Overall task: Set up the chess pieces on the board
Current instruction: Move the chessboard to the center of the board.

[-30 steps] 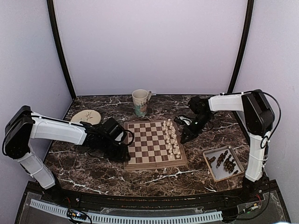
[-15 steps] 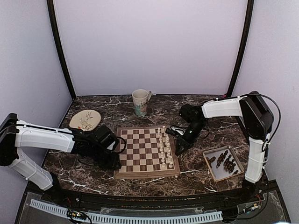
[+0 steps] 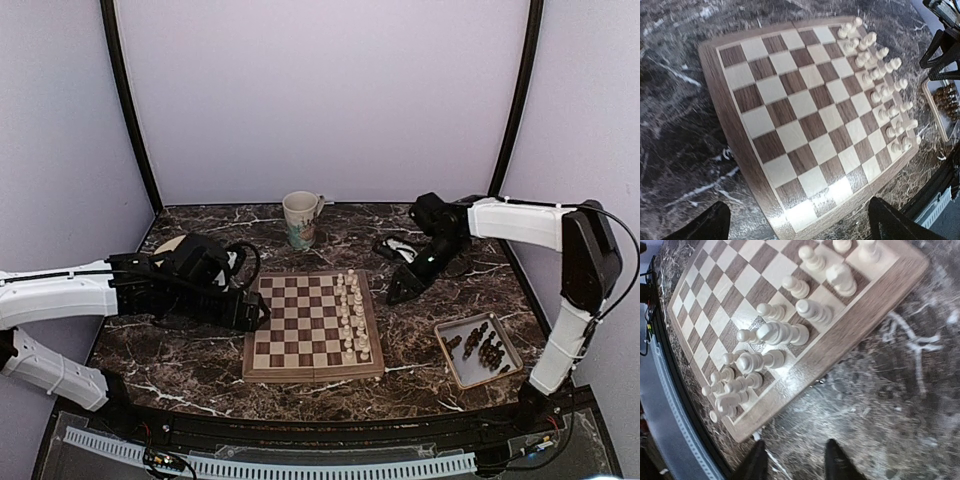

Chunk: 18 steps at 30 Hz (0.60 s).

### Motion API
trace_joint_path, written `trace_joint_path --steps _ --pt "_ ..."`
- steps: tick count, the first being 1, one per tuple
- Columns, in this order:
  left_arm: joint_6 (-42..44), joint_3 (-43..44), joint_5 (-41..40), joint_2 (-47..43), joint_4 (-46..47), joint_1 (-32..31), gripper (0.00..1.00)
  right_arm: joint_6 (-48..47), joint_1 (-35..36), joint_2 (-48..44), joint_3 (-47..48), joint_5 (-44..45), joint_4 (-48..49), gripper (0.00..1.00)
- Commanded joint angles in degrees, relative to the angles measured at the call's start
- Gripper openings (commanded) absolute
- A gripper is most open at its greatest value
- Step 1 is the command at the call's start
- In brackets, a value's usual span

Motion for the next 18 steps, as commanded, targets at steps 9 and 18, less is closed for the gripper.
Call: trace_joint_path --steps 9,18 --pt "22.4 8.8 -25.6 -2.7 5.7 0.5 0.99 -10.6 8.6 -14.8 -7.8 27.0 3.1 1.0" --pt "30.8 9.1 -27.3 1.0 22.4 2.1 0.99 -12.6 5.4 -23.8 -8.8 18.3 6.1 1.0"
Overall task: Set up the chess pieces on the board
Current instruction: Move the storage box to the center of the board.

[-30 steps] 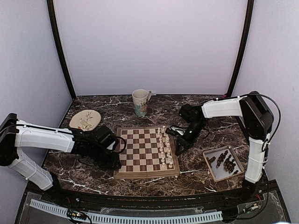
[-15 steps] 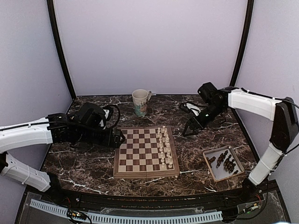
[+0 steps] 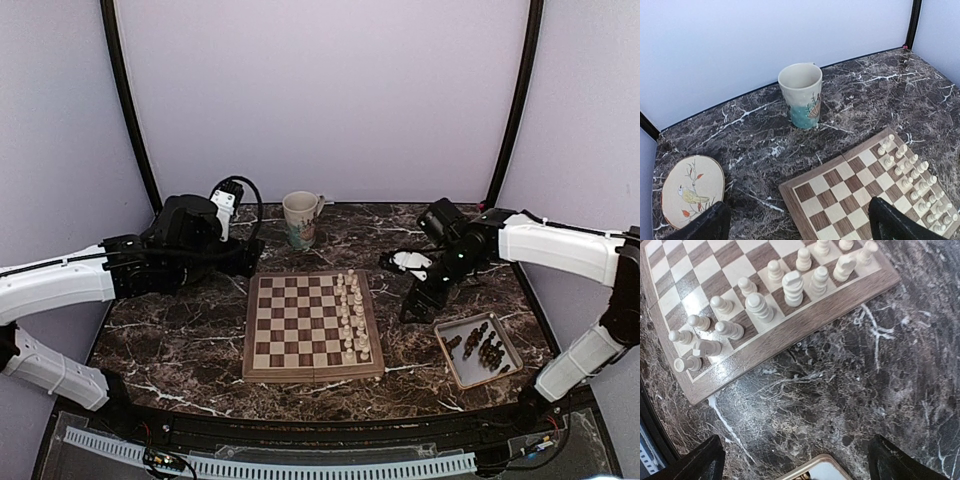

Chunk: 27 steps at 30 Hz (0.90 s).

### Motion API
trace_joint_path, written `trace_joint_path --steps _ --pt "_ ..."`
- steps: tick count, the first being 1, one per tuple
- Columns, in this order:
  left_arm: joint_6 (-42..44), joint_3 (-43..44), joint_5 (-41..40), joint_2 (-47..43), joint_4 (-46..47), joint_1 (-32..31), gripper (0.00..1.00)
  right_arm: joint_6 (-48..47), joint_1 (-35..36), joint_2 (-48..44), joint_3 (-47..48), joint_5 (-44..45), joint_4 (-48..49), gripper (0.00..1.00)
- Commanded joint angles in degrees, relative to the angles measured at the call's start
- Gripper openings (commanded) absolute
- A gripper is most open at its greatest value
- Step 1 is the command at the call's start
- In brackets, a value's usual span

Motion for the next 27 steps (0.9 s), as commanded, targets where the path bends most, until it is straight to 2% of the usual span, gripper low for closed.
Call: trace_joint_path --steps 1,5,8,10,12,15,17,19,22,23,27 --pt "4.1 0.9 -2.2 2.2 9.6 0.6 0.99 -2.2 -1.5 -7.3 2.6 -3.5 1.6 1.0" --pt "2.6 1.2 -1.9 3.3 13.0 0.7 0.99 -0.1 -3.4 -13.1 5.4 2.5 4.2 1.0" --pt "1.8 2.2 -1.4 3.2 13.9 0.7 0.99 1.6 -5.2 -19.9 1.5 20.4 13.3 1.0" --pt "1.3 1.7 -3.2 2.7 15.5 0.7 0.99 2.3 -9.4 -18.3 -1.3 28.4 16.8 1.0" --pt "-0.9 1.1 -7.0 2.9 16.3 0.8 0.99 -2.6 -12.0 -16.4 -4.7 25.0 15.2 1.0" --pt "1.5 0.9 -5.9 3.9 16.2 0.8 0.99 -6.7 -15.1 -17.5 -11.2 17.2 17.7 0.99" --pt "1.0 0.7 -3.9 4.0 15.2 0.8 0.98 -11.5 -17.6 -17.1 -11.6 9.4 14.1 1.0" --pt "0.6 -0.1 0.4 3.5 15.2 0.8 0.94 -15.7 -19.3 -15.3 -10.3 6.1 9.3 0.89" --pt "-0.3 -1.1 6.5 2.9 14.3 0.8 0.87 -21.7 -20.0 -12.8 -9.5 5.7 4.5 0.66" --pt "-0.4 -1.1 8.4 2.8 13.8 0.8 0.84 -23.9 -20.1 -12.3 -9.9 6.0 3.0 0.62" --pt "-0.6 -1.7 13.5 2.5 13.0 0.8 0.73 -29.8 -20.2 -11.4 -13.1 8.0 2.5 0.55"
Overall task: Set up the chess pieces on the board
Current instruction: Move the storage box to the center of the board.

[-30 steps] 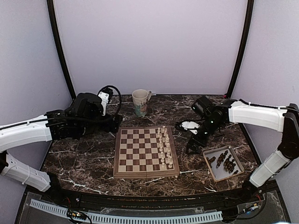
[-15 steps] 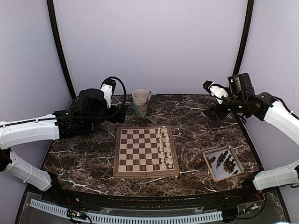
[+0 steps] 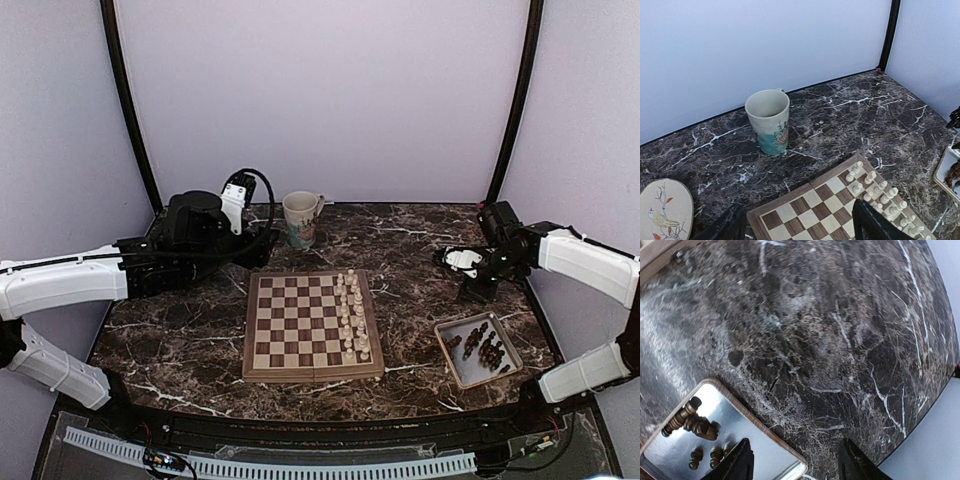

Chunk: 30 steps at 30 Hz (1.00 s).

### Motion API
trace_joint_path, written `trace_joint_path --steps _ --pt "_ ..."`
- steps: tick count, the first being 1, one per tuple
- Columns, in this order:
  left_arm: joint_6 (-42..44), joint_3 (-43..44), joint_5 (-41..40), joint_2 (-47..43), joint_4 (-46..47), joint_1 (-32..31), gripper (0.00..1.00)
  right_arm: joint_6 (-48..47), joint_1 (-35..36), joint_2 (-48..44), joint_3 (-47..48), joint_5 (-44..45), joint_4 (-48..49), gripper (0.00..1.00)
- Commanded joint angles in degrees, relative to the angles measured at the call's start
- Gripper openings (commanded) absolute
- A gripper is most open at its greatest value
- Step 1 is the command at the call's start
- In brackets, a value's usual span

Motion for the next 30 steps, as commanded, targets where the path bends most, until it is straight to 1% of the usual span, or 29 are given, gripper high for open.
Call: trace_joint_path --steps 1,3,6,12,19,30 --pt "-0.8 -1.6 8.1 -1.7 -0.4 0.2 0.72 -9.6 -0.2 1.3 -2.0 -1.0 -3.3 0.52" --pt "-1.0 -2.2 9.5 -2.0 0.4 0.2 0.71 -9.6 -0.2 2.7 -1.7 -1.7 -3.6 0.44" --pt "-1.4 -2.6 10.6 -2.2 0.4 0.2 0.71 -9.8 -0.3 4.9 -0.9 -3.9 -4.8 0.39" --pt "-2.2 -2.6 11.2 -2.1 -0.6 0.2 0.71 -8.7 -0.1 8.2 -2.0 -4.7 -2.4 0.37" --pt "-3.1 -3.6 11.7 -2.7 -1.3 0.2 0.71 -9.1 0.1 12.9 -0.2 -7.0 -2.2 0.36" --pt "-3.4 -5.0 11.0 -2.8 -1.2 0.2 0.71 -7.9 2.6 19.7 0.7 -6.9 0.7 0.29"
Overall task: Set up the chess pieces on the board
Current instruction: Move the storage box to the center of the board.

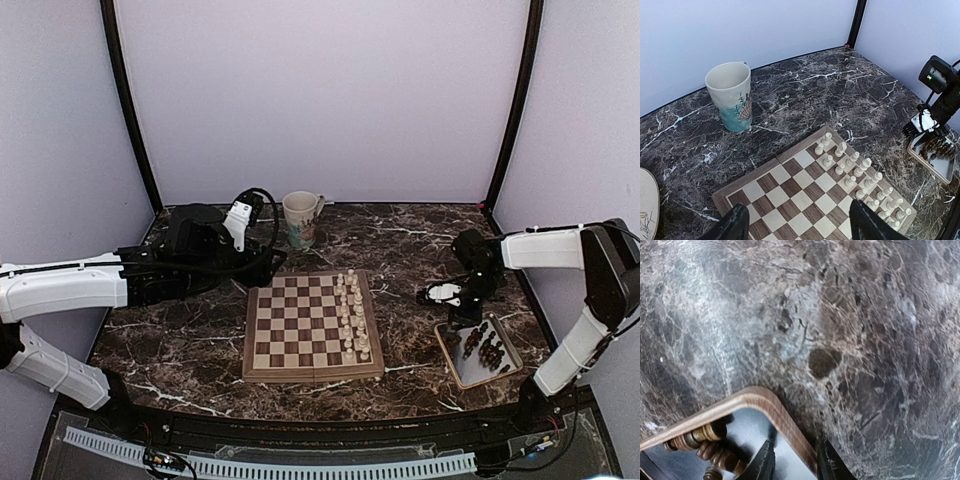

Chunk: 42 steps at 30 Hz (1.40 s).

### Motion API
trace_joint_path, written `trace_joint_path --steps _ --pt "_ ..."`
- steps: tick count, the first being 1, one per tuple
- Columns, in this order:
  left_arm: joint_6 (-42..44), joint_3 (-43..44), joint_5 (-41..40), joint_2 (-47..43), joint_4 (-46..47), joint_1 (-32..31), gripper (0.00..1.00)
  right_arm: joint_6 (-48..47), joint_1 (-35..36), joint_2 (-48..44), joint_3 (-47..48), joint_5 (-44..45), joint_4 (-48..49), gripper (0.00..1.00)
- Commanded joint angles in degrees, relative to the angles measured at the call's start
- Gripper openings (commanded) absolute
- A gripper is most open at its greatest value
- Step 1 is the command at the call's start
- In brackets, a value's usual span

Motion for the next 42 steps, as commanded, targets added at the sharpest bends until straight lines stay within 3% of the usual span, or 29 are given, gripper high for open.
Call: trace_joint_path --steps 1,14,26,34,42 --pt "-0.5 -1.3 -0.4 -1.9 -0.3 0.2 0.71 1.3 1.8 2.9 2.2 -1.8 2.5 0.28" --pt "-1.1 -1.1 0.2 -0.9 -0.4 0.2 0.71 10.5 6.2 13.4 9.9 -9.5 7.7 0.24" --pt "-3.2 -1.0 1.2 0.2 -0.8 0.2 0.7 12.9 7.7 21.3 19.5 -10.1 9.2 0.25" --pt "-2.7 -0.8 0.5 1.1 -1.1 0.2 0.7 12.5 7.4 17.8 19.6 -8.0 7.4 0.29" --pt "0.8 2.8 0.9 3.3 -1.1 0.2 0.69 12.1 2.7 8.0 22.5 -7.9 -1.7 0.35"
